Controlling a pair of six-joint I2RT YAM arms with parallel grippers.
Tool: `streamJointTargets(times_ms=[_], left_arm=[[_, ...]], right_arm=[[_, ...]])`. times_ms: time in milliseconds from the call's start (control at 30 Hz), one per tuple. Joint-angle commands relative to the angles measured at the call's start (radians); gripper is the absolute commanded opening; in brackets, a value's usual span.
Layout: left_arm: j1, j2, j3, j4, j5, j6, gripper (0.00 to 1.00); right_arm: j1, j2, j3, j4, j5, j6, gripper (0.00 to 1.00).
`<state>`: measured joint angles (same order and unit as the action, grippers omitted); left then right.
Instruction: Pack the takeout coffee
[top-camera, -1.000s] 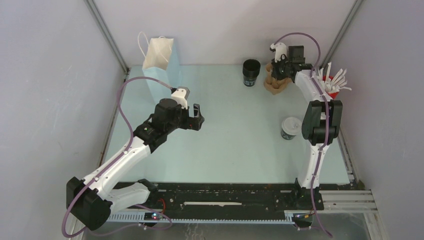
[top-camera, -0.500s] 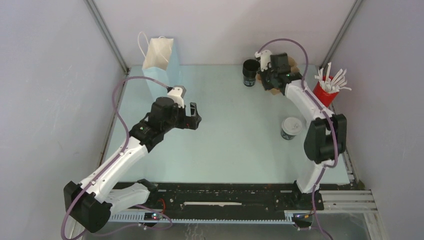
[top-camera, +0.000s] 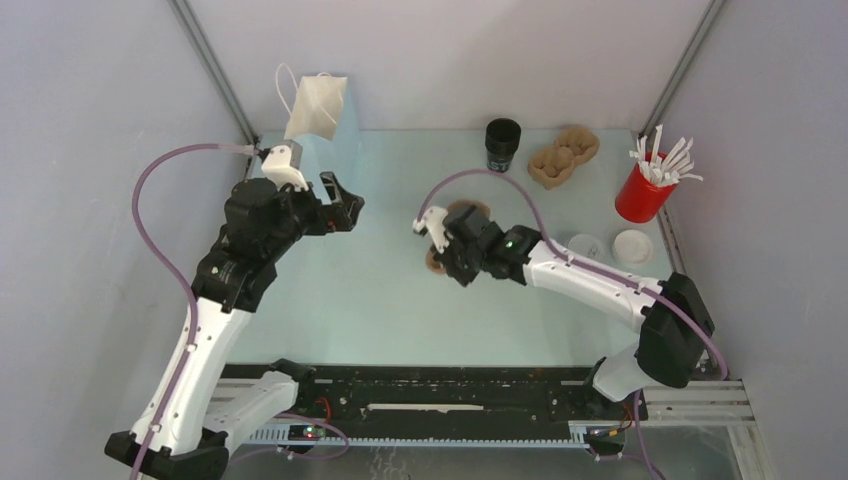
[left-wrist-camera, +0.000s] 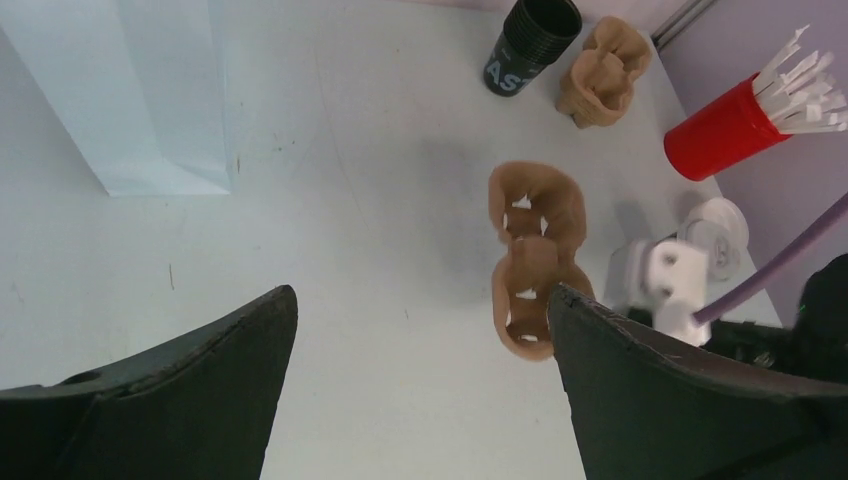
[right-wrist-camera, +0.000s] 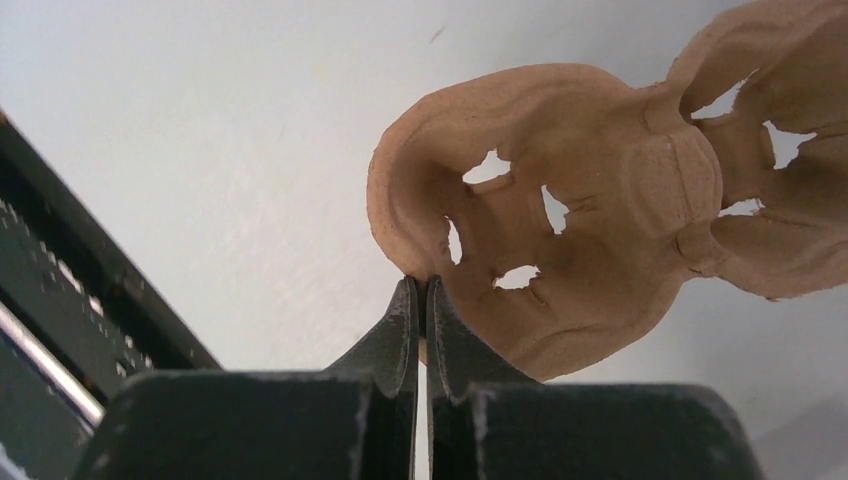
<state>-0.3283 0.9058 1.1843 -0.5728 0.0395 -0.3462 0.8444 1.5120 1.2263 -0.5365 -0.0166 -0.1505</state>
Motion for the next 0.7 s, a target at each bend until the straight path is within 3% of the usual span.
streamJointTargets(times_ms=[0,167,233,333,433,533,667], left_arm=[[0.017,-0.038,-0.004,-0.07,-0.003,-0.027,1.0],[0.095,-0.01,0.097,-0.146,-0.004,-0.005,1.0],[0.11,-0.004,0.085,-0.115,0.089,-0.031,1.0],[0.11,0.037,-0.017,0.006,0.396,-0.149,0.99],[0.093,0.085,-0.201,0.263,0.591,-0.349,0.91],[0.003,0.098,-0.306,0.406,0.588,-0.439,0.86],[-0.133,0.126,-0.286,0.338,0.472,-0.385,0.71]], right_arm=[[0.063,-0.032,-0.062,-0.045,0.075,0.004,0.0],[0.109,-0.134,-0.136,-0.013,0.062,-0.011,0.0],[0.146,-0.191,-0.168,0.016,0.062,-0.039,0.0],[0.219,-0.285,-0.234,0.084,0.097,-0.1,0.0],[0.256,-0.345,-0.251,0.12,0.109,-0.127,0.0],[0.277,-0.365,-0.252,0.146,0.149,-0.144,0.0],[0.294,-0.376,-0.252,0.17,0.196,-0.143,0.0]])
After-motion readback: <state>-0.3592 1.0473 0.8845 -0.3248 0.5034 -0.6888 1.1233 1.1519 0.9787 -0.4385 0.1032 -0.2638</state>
